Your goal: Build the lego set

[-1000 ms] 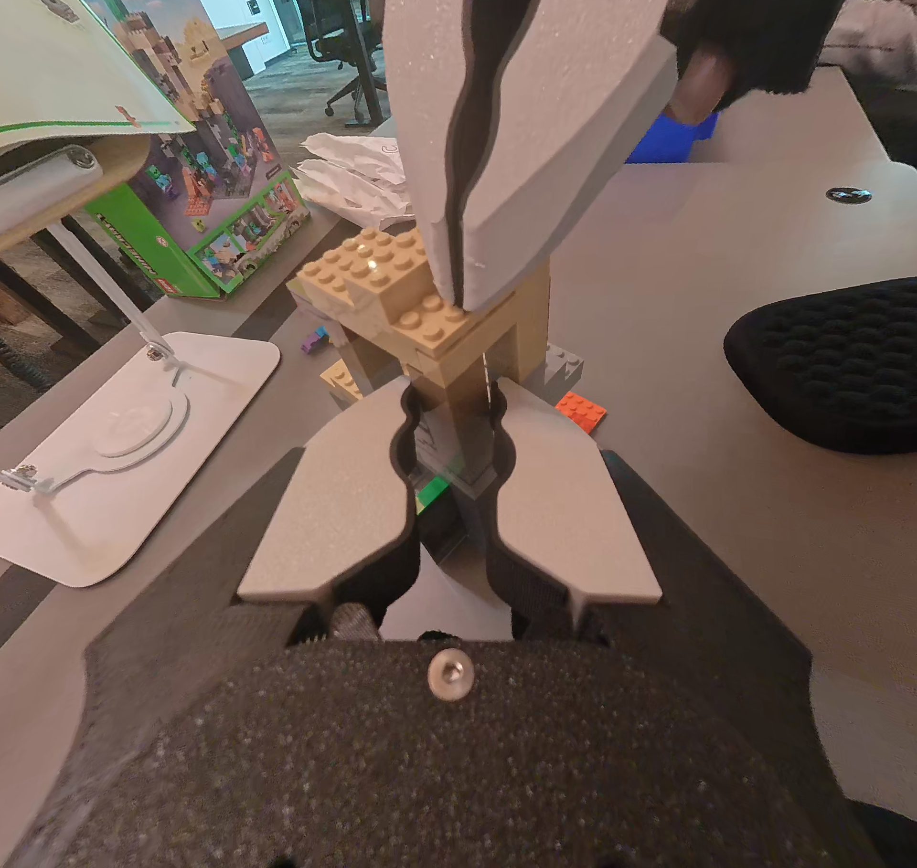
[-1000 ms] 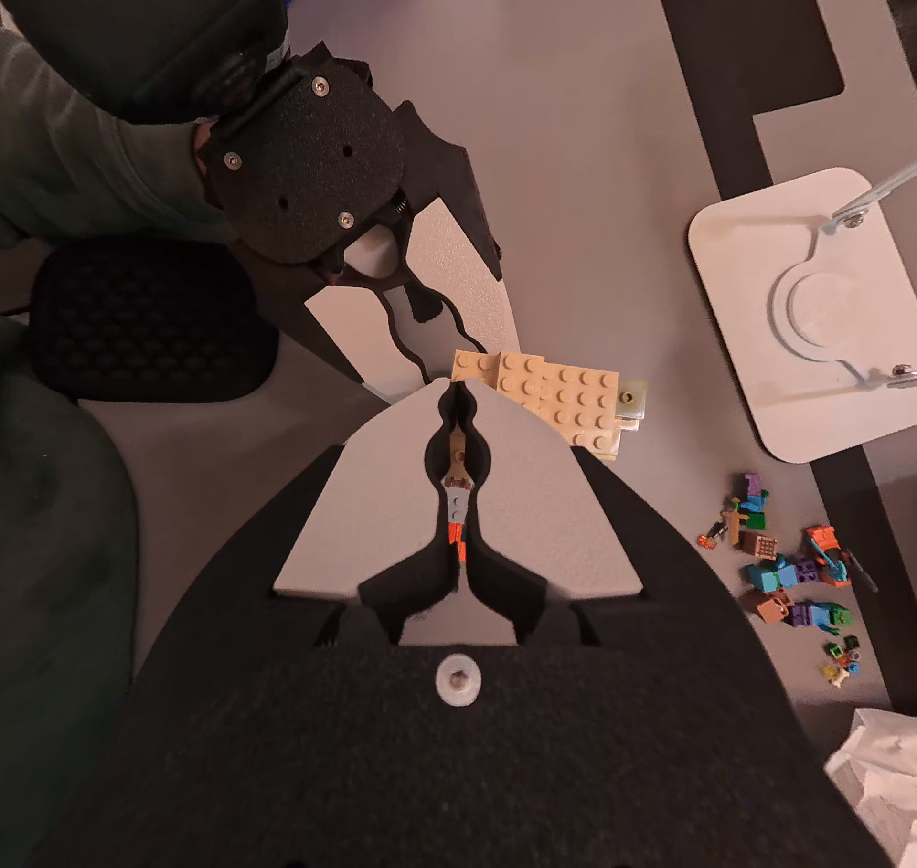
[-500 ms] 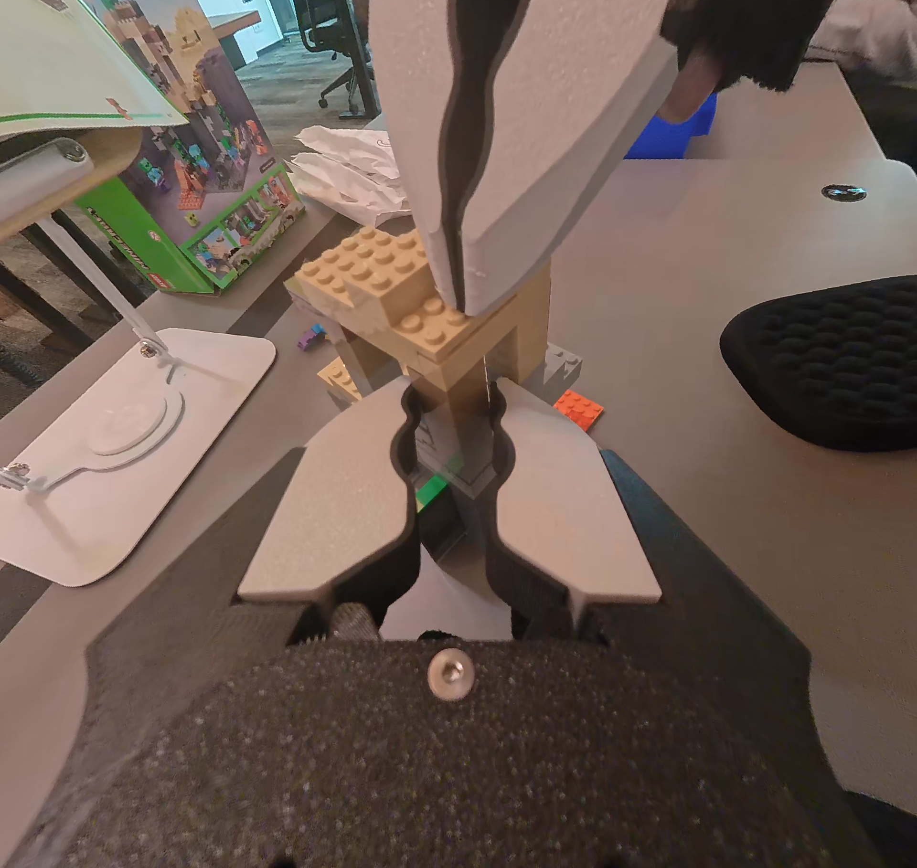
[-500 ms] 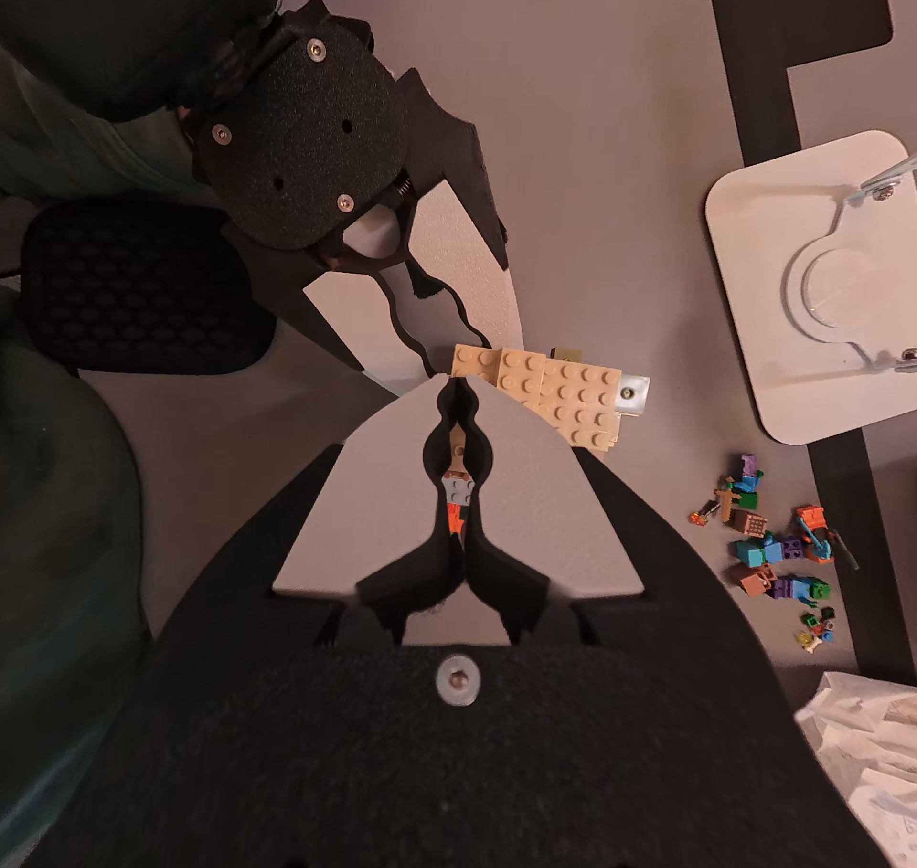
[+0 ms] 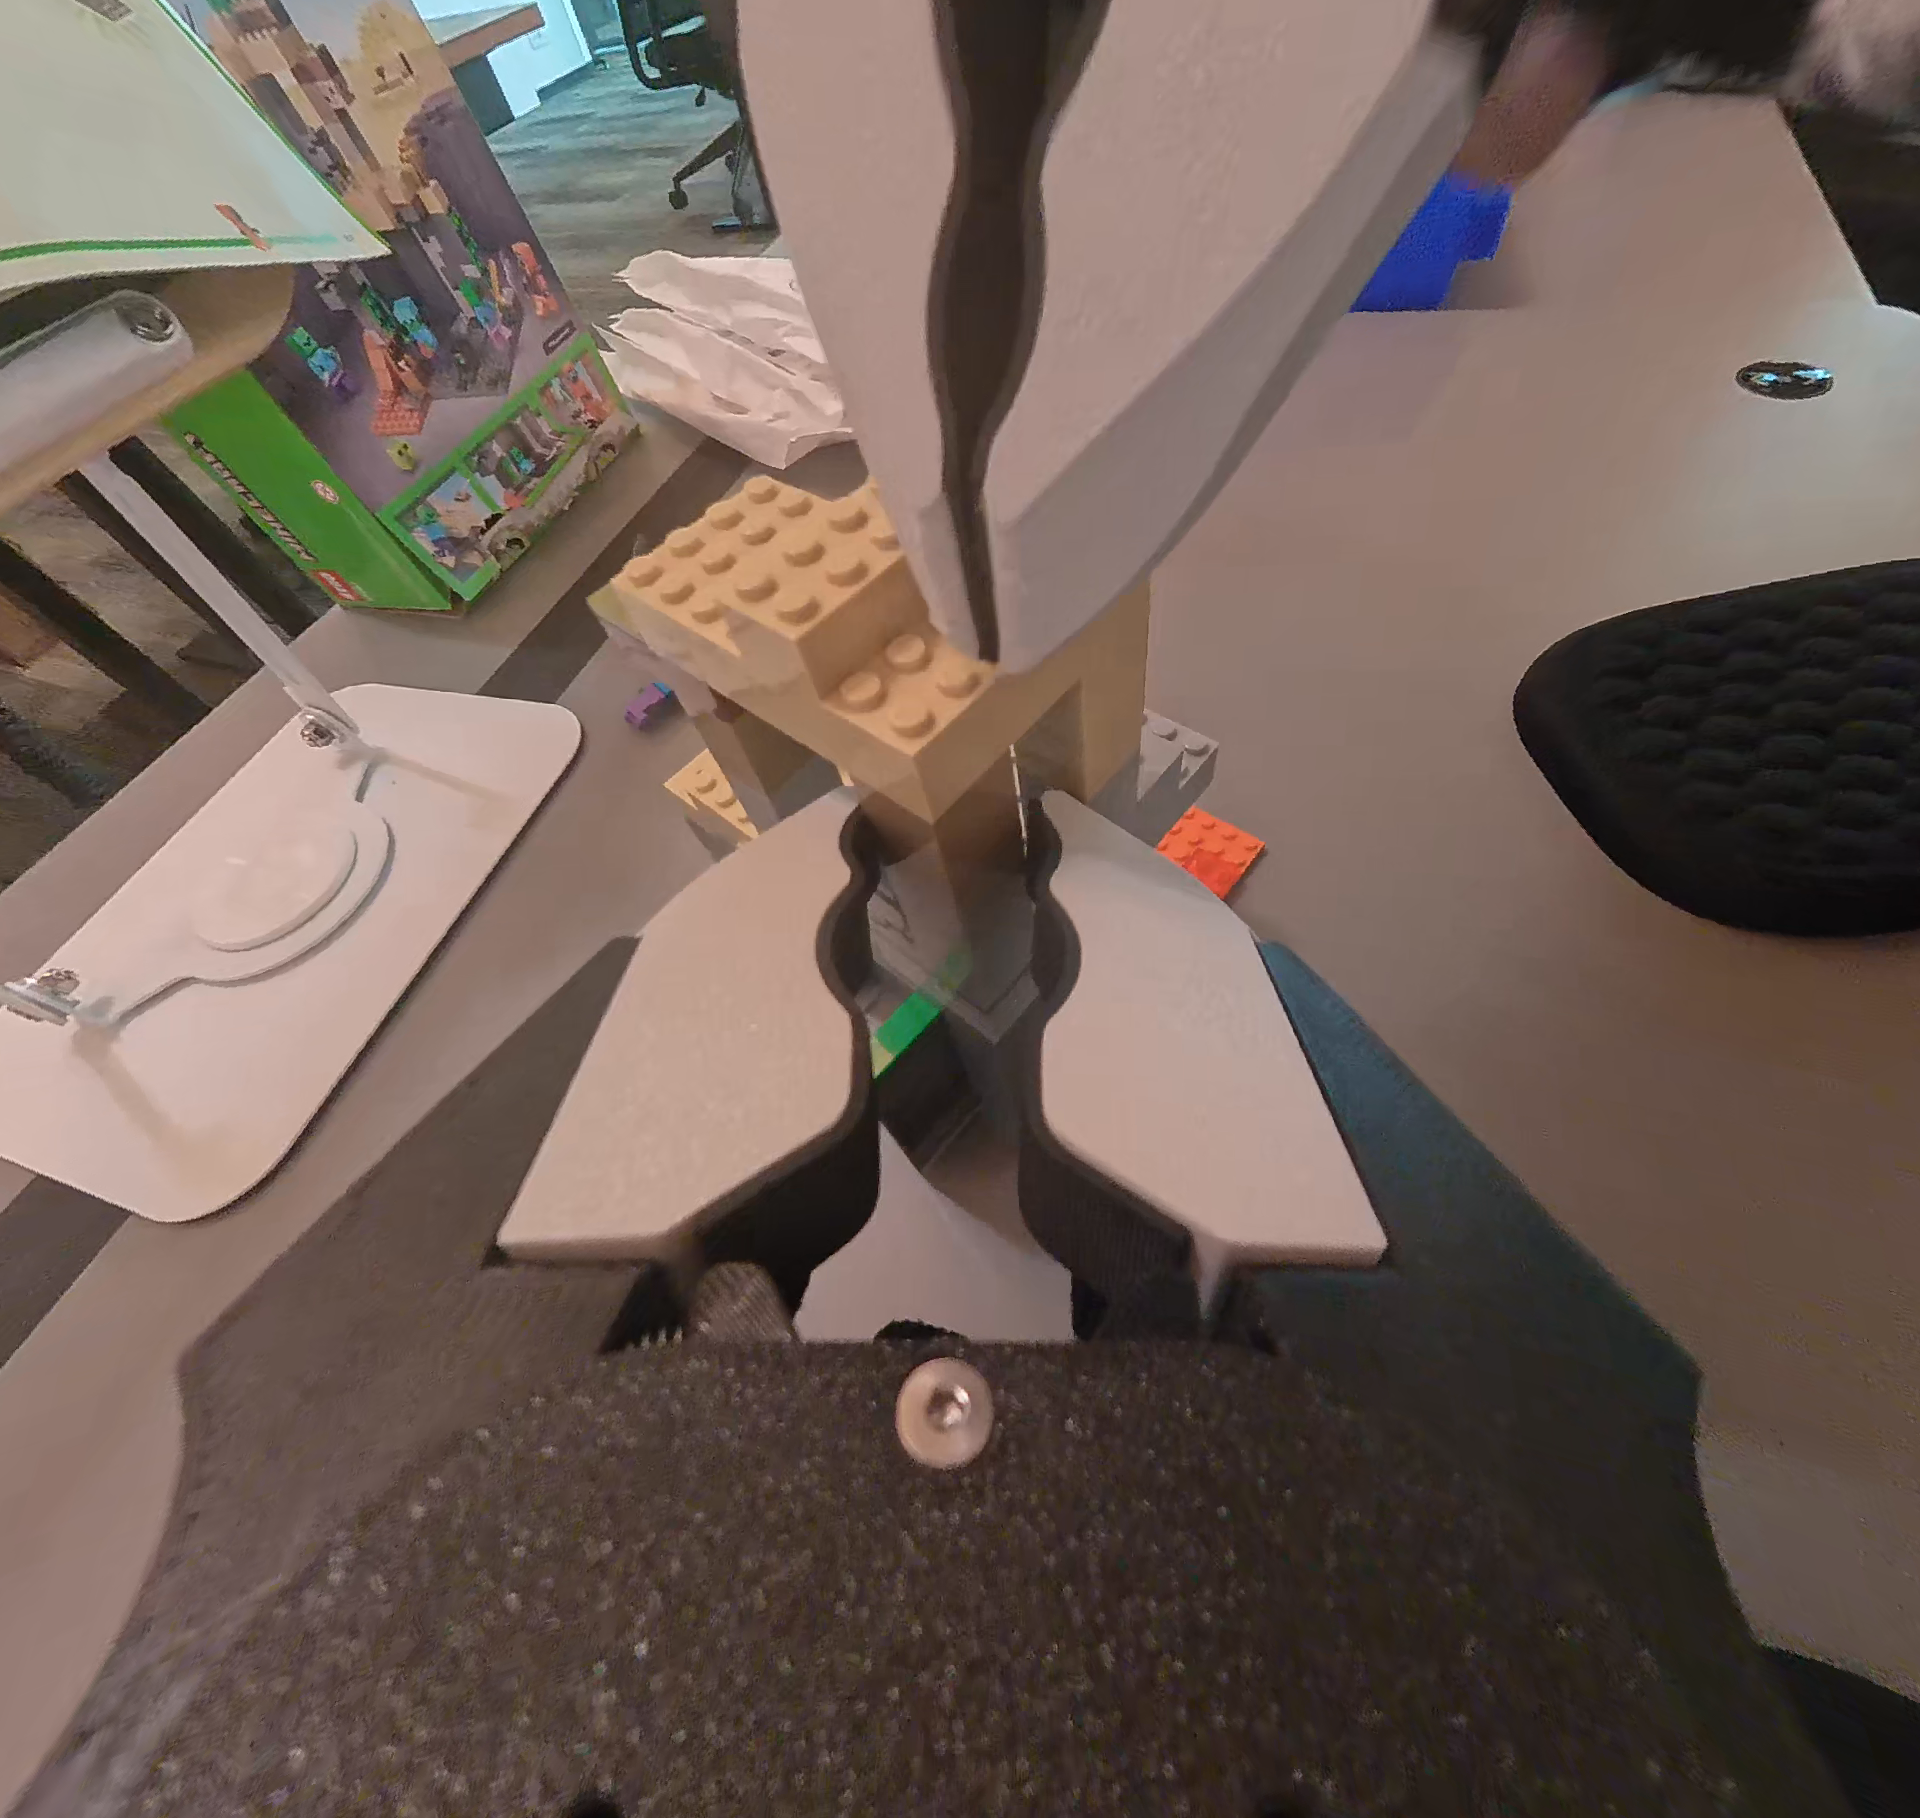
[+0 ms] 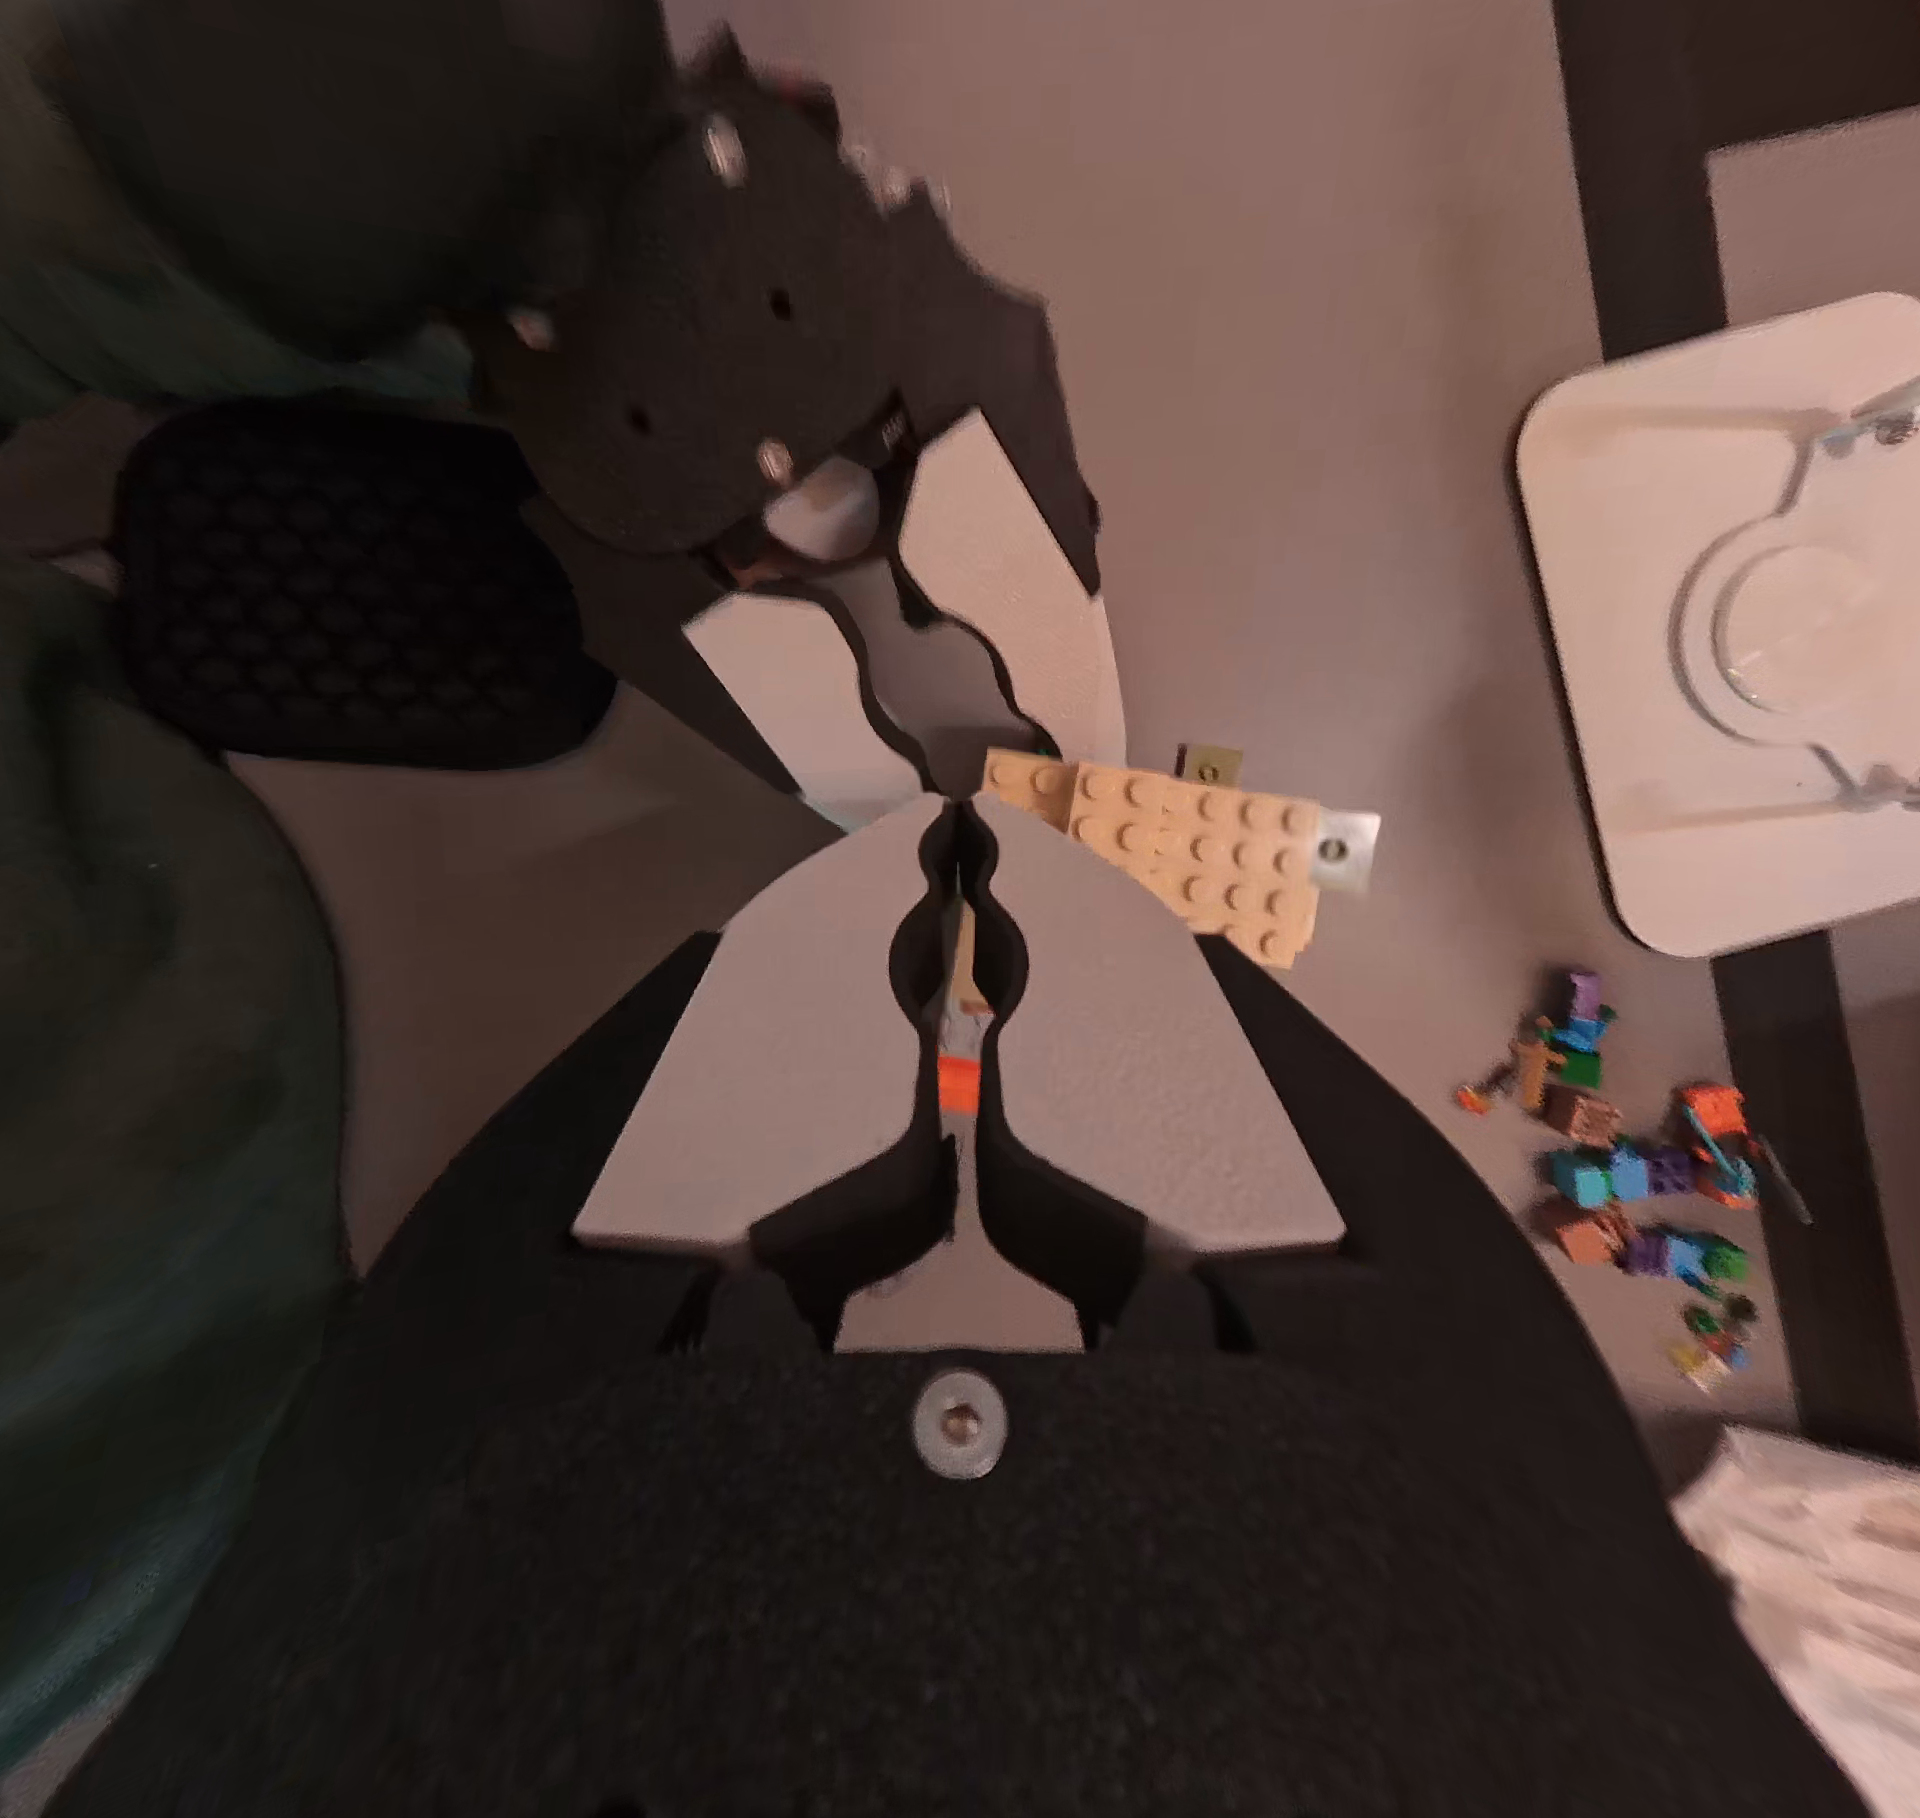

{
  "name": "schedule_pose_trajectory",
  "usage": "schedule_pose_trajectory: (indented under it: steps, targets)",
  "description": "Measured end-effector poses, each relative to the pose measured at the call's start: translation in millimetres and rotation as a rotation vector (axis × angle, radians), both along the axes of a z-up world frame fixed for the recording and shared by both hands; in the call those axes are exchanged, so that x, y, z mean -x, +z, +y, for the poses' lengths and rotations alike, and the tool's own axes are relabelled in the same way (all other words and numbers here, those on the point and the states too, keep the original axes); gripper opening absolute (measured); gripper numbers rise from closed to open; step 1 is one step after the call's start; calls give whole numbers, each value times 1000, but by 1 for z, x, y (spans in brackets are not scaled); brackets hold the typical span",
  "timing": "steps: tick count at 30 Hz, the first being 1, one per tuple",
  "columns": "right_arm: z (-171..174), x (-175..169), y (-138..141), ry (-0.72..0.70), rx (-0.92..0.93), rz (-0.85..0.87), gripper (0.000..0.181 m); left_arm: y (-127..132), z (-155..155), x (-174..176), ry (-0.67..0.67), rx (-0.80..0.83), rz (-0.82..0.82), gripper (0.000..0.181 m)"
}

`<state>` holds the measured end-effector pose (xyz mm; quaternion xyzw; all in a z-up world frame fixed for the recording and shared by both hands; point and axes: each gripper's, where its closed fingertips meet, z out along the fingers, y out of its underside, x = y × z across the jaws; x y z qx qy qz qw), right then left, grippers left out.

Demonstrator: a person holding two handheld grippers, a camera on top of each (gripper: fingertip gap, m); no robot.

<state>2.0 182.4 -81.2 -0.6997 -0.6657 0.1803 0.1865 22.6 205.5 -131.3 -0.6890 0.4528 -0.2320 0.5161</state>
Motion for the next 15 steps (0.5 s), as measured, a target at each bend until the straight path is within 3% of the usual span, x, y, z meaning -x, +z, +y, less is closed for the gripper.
schedule_pose_trajectory:
  steps: [1, 4, 15]
  targets:
    - [-1, 5, 12, -8, 25, 67, 0, 0, 0, 0, -1, -1, 1, 26]
    - [13, 3, 36, -26, -1, 135, 0, 0, -1, 1, -4, 3, -4, 27]
    - [20, -12, 4, 37, -21, -97, 0, 3, 0, 3, 5, -9, 7, 27]
